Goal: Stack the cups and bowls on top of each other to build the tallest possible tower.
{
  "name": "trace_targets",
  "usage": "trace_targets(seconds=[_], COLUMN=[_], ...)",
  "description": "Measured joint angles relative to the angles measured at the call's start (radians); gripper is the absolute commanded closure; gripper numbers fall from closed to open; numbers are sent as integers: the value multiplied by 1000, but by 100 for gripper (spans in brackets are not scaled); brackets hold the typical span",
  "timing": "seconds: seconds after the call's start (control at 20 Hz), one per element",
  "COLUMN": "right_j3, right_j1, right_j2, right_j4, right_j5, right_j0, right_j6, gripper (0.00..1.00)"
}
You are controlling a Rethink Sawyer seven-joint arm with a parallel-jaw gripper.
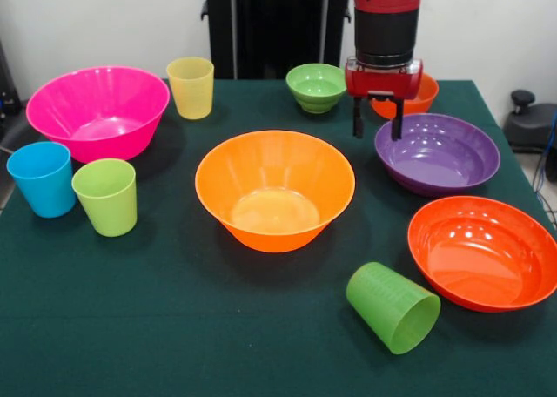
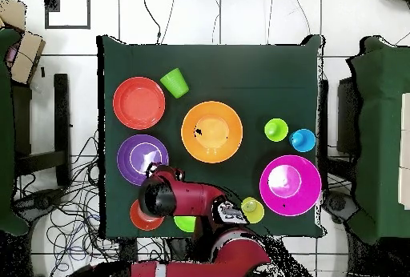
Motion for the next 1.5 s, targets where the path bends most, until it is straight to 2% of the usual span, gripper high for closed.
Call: trace_targets(seconds=[0.15,0.2,1.15,1.2,1.5], right_j3=[0,0,0,0,0], right_j1=[0,0,0,0,0], right_j2=[0,0,0,0,0], right_j4=[3,3,6,6,6], right_j5=[0,0,0,0,0], right_j0=[12,17,29,29,29], right_j6=[1,1,3,4,4], gripper=[0,100,100,0,0])
